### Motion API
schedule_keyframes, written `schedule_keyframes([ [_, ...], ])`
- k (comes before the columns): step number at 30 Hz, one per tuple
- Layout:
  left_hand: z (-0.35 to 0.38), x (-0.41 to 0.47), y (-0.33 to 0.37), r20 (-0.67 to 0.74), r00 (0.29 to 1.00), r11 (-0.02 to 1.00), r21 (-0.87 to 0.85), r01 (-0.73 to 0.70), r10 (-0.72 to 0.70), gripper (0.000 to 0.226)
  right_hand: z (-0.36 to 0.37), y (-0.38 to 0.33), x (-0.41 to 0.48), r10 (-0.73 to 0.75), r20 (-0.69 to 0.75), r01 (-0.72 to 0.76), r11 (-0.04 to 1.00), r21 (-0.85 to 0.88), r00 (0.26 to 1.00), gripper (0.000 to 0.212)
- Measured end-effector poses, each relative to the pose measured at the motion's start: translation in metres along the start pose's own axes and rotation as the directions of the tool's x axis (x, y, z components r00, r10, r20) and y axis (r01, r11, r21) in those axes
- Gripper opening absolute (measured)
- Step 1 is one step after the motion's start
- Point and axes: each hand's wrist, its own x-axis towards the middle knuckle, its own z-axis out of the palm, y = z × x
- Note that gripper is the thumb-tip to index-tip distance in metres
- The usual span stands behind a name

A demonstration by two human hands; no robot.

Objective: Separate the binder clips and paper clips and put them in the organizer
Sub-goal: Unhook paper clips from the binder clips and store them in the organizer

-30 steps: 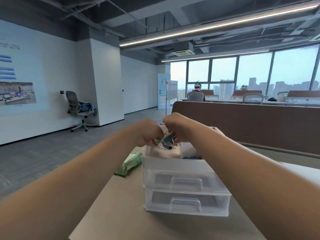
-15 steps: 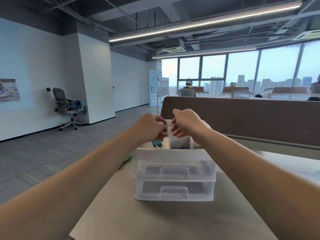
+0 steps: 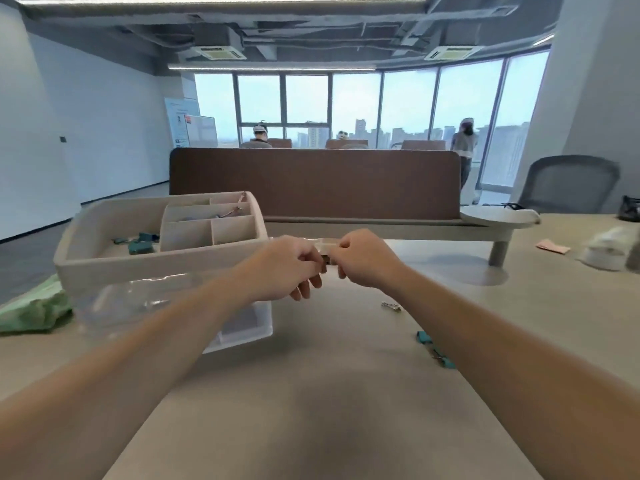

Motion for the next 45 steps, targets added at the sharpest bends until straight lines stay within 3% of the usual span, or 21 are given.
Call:
schedule_keyframes([
  [7,0.089,0.034,0.028,0.244,0.967,0.997,0.02,-0.076,0.068,0.012,-0.032,0.107,-0.04,0.156,0.03,-0.153,0.985,-0.083,0.987,0.027],
  [14,0.163,0.069,0.04,0.328,0.941,0.961,0.221,-0.167,0.088,0.027,-0.053,0.181,-0.073,0.246,0.124,-0.219,0.956,-0.197,0.961,0.007],
  [16,0.179,0.077,0.038,0.339,0.937,0.947,0.266,-0.18,0.083,0.037,-0.052,0.189,-0.079,0.258,0.19,-0.21,0.948,-0.241,0.947,0.011],
  [22,0.214,0.094,0.029,0.41,0.907,0.915,0.326,-0.24,0.092,0.058,-0.048,0.201,-0.087,0.25,0.274,-0.123,0.905,-0.407,0.929,0.052],
  [25,0.22,0.096,0.029,0.417,0.893,0.893,0.317,-0.319,0.171,0.06,-0.043,0.198,-0.092,0.214,0.281,-0.05,0.867,-0.495,0.936,0.046],
  [31,0.226,0.1,0.024,0.361,0.914,0.873,0.368,-0.32,0.183,0.033,-0.029,0.198,-0.093,0.184,0.246,-0.001,0.804,-0.595,0.952,0.038],
  [35,0.223,0.098,0.018,0.328,0.936,0.868,0.418,-0.267,0.129,0.026,-0.026,0.197,-0.092,0.173,0.253,-0.001,0.828,-0.56,0.952,0.02],
  [40,0.215,0.095,0.015,0.285,0.954,0.912,0.361,-0.195,0.092,0.033,-0.029,0.197,-0.09,0.205,0.221,-0.076,0.872,-0.483,0.954,0.022],
  [45,0.216,0.095,0.015,0.259,0.957,0.932,0.299,-0.208,0.13,0.038,-0.036,0.201,-0.087,0.213,0.132,-0.157,0.926,-0.344,0.968,0.011],
])
